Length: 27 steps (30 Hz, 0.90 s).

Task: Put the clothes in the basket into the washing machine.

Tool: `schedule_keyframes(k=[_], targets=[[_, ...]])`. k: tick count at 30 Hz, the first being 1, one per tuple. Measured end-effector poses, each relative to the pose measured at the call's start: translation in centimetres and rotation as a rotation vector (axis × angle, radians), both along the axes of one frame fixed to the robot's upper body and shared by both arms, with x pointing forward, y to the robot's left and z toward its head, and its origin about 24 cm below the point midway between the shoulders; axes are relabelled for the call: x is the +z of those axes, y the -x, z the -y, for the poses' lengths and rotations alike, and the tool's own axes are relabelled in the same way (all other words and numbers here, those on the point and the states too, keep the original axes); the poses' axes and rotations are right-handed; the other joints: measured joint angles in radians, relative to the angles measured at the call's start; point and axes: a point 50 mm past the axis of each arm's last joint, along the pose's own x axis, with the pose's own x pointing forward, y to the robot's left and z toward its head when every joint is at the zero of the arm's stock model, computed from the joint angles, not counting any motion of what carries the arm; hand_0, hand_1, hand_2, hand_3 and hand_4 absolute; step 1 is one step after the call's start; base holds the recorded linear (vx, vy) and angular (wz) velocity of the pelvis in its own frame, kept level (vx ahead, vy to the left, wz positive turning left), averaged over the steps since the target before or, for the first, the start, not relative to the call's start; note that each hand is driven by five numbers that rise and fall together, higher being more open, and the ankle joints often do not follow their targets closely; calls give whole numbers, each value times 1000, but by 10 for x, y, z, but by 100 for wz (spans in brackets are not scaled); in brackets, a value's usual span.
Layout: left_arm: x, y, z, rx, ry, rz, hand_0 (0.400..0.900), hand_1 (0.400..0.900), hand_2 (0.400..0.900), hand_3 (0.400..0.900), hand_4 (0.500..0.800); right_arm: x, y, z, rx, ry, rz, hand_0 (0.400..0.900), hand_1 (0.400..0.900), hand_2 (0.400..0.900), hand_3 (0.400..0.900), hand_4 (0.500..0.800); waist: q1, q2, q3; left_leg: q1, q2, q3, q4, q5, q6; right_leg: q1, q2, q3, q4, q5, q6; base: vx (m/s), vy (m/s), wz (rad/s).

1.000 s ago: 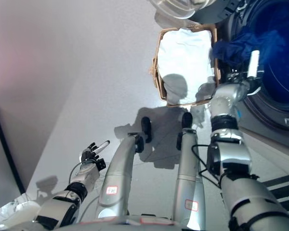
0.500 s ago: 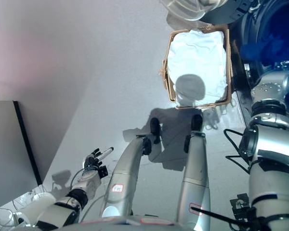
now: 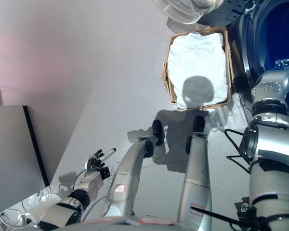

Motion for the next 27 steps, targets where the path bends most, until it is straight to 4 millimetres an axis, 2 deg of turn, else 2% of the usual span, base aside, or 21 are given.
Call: schedule_keyframes(k=[2,4,7,10,12,19,23,27], targets=[[-1,2,0,5,3,-9,900,900,900,900,800,-1,-5,-15,20,37,29,900,900,900,900,800,-14,0,0,2,2,-5,-1,-7,-7,7,2,-4,-5,-2,6,-54,13,-6],[-1,1,0,11,6,-6,900,900,900,900,800,-11,-12,-39,77,95,41,900,900,900,900,800,-27,-1,0,13,8,-16,1,-13,-9,25,7,-14,-11,-5,2,-15,16,-6],[-1,1,1,25,16,-3,900,900,900,900,800,-37,-18,-78,204,170,24,900,900,900,900,800,-40,-3,-1,46,20,-26,-15,-13,-14,69,17,-32,-43,3,-1,-10,30,-7],[-2,1,2,44,32,-7,900,900,900,900,800,-70,-11,-112,319,287,-21,900,900,900,900,800,-54,-7,1,75,21,-35,-27,-5,-11,107,20,-43,-62,5,1,-1,35,-7],[-2,2,2,56,39,-11,900,900,900,900,800,-91,-2,-125,358,311,-57,900,900,900,900,800,-60,-21,10,106,20,-34,-46,-3,-9,136,20,-43,-78,7,2,3,34,-7],[-4,8,-15,128,15,-44,900,900,900,900,800,-163,28,-153,491,519,-373,900,900,900,900,800,-92,-118,73,279,22,-36,-95,-9,-7,323,27,-56,-152,11,9,18,56,-5],[-7,13,-16,119,-11,-72,900,900,900,900,800,-211,46,-152,597,722,-685,900,900,900,900,800,-97,-147,96,424,26,-36,-167,-8,-4,478,27,-69,-240,28,19,65,46,-2],[-18,29,-15,82,-26,-151,900,900,900,900,800,-274,79,-139,763,784,-1046,900,900,900,900,800,-87,-150,90,616,22,-35,-300,16,6,683,25,-90,-391,60,29,138,18,8]])
